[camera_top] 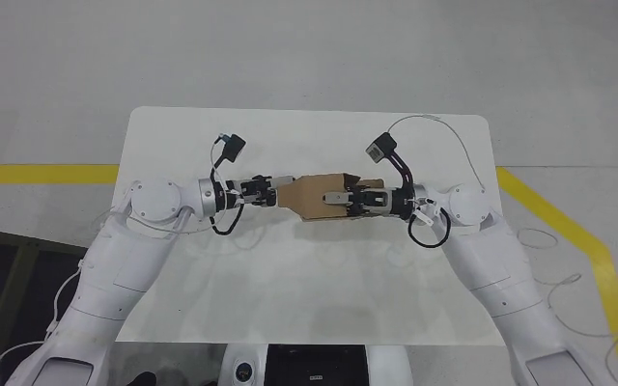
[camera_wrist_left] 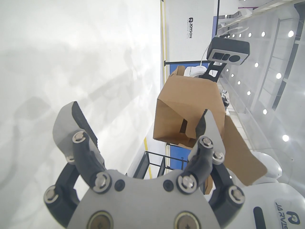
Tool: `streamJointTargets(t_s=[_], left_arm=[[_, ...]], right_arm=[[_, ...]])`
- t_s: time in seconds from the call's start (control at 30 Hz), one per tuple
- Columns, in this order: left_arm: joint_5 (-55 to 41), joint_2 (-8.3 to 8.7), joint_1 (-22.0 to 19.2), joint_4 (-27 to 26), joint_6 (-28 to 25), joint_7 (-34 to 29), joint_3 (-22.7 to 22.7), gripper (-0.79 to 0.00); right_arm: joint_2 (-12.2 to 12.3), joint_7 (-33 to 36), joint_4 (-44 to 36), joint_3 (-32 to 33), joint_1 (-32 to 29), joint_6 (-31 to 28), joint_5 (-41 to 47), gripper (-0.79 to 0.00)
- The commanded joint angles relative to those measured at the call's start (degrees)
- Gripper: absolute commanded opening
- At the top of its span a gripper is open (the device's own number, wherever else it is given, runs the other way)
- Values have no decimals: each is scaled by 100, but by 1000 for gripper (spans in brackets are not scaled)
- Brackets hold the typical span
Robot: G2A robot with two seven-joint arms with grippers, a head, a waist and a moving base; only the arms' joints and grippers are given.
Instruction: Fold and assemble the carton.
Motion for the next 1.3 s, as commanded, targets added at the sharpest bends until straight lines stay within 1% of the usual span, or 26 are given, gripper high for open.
streamJointTargets(t_s=[0.0,0.17,0.37,0.93,1.13,1.27], left_arm=[[18,7,24,-47,-29,-52,-5,0],[74,15,84,-173,-48,-128,25,0],[90,9,68,-205,-37,-137,68,0],[-2,-6,-1,-112,23,-133,100,0],[-74,2,-16,-127,33,-74,8,0],[-183,19,24,-144,28,-46,-120,0]], right_arm=[[3,-17,-21,8,-8,5,-16,-785],[-11,-81,-62,-46,-10,5,-8,-785],[-28,-49,-47,-115,47,8,-6,-785],[-42,26,72,-164,124,-7,9,-785],[18,-314,138,57,110,-11,-427,-785],[92,-539,16,247,2,226,-867,-785]])
